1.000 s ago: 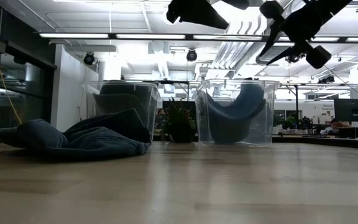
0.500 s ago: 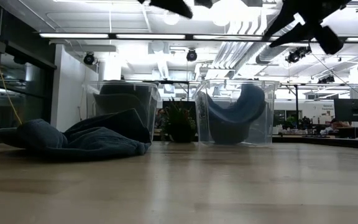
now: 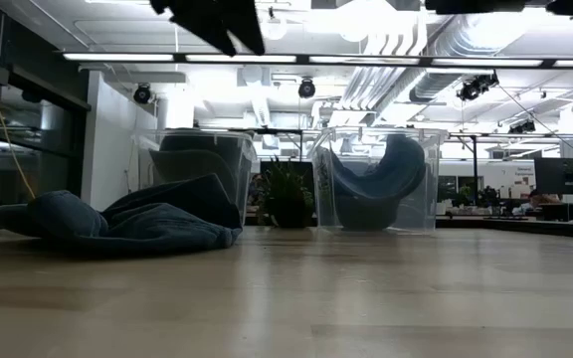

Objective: Pick & Place hat
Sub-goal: Put the blue cap into the right transparent bin

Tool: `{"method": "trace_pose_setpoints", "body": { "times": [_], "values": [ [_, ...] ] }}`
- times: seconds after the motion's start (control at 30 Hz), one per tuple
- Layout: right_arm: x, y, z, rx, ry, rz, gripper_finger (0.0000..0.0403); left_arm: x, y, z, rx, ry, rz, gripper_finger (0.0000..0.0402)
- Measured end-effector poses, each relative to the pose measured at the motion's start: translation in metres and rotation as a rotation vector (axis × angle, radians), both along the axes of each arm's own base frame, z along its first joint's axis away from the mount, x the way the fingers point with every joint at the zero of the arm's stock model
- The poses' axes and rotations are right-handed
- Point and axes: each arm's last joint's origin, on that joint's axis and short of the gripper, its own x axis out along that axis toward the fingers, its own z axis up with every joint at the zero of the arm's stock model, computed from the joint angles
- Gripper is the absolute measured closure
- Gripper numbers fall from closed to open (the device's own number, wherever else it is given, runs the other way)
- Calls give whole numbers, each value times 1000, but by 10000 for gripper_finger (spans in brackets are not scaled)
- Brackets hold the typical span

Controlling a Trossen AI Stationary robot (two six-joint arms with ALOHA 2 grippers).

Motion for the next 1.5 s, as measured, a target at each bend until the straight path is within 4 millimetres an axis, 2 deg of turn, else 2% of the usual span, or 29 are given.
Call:
{"method": "trace_pose_setpoints", "body": {
  "times": [0.13, 0.33, 0.47, 0.57, 0.63, 0.73, 0.8, 0.97, 1.07, 1.17, 1.3, 1.5],
  "values": [
    [13, 12, -11, 76, 37, 34, 284, -8, -7, -2, -10, 2, 13, 108],
    [37, 26, -30, 130, 72, 16, 284, -19, -31, -2, 2, -11, -47, 108],
    [47, 31, -35, 158, 51, 11, 284, -20, -45, -1, -50, -35, -107, 108],
    [49, 32, -35, 164, 36, 10, 284, -12, -56, 3, -112, -67, -222, 108],
    [49, 32, -34, 167, 25, 6, 284, 2, -65, 4, -130, -91, -337, 108],
    [48, 31, -32, 170, 15, -4, 284, 19, -78, 1, -89, -93, -539, 108],
    [48, 32, -32, 189, 13, -9, 284, 26, -83, 6, -79, -138, -638, 108],
    [48, 33, -34, 221, 22, -9, 284, 29, -75, -9, -72, -219, -740, 108],
    [47, 32, -34, 225, 26, -15, 284, 27, -63, -5, -96, -370, -837, 108],
    [47, 32, -34, 232, 25, -16, 284, 17, -49, -16, -100, -415, -892, 108],
    [48, 33, -34, 237, 21, -16, 284, 5, -27, -34, -99, -485, -874, 108],
    [51, 33, -35, 270, 10, -19, 284, -30, -7, -61, -128, -626, -845, 108]
  ]
}}
